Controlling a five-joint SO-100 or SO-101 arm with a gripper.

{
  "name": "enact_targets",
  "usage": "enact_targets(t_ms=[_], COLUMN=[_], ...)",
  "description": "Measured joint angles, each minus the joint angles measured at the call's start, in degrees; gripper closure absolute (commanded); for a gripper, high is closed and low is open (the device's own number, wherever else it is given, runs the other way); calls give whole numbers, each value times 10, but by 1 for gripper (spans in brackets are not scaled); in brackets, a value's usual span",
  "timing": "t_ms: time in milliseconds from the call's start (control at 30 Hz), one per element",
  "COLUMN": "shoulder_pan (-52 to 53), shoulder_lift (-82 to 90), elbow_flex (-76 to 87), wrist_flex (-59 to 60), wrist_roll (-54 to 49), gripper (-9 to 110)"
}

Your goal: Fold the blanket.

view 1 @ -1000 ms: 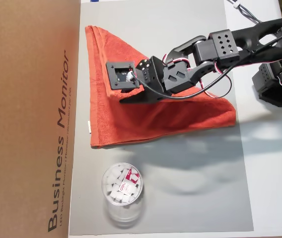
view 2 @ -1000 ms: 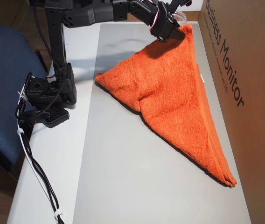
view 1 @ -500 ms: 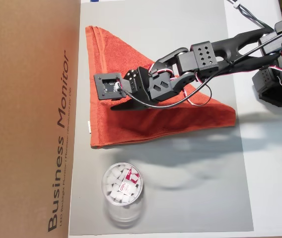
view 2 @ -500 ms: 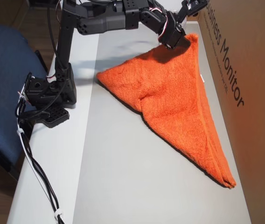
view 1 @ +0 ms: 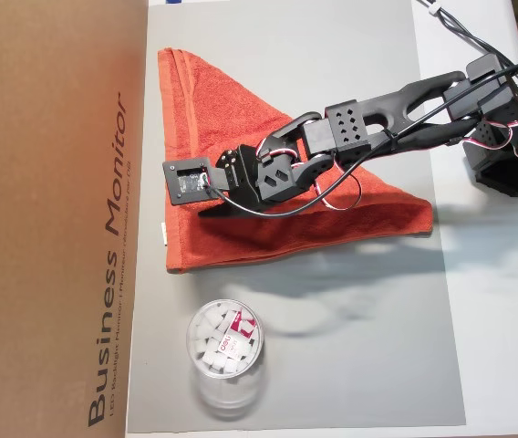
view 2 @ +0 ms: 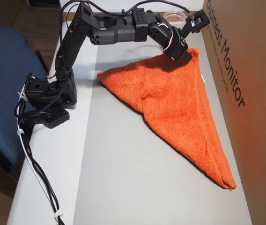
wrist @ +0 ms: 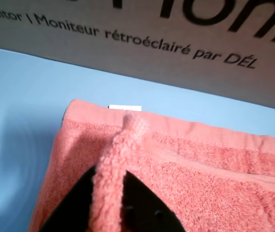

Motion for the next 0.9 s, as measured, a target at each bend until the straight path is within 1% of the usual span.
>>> enact_targets(t_ms=[167, 500, 667, 900], shoulder_pan=[4, 0, -15, -42], shoulder_lift=[-45, -117, -142, -152], elbow_flex=[-32, -34, -34, -34], wrist_flex=[-9, -125, -145, -147], wrist_roll=[0, -7, -42, -45], gripper=[102, 102, 102, 102])
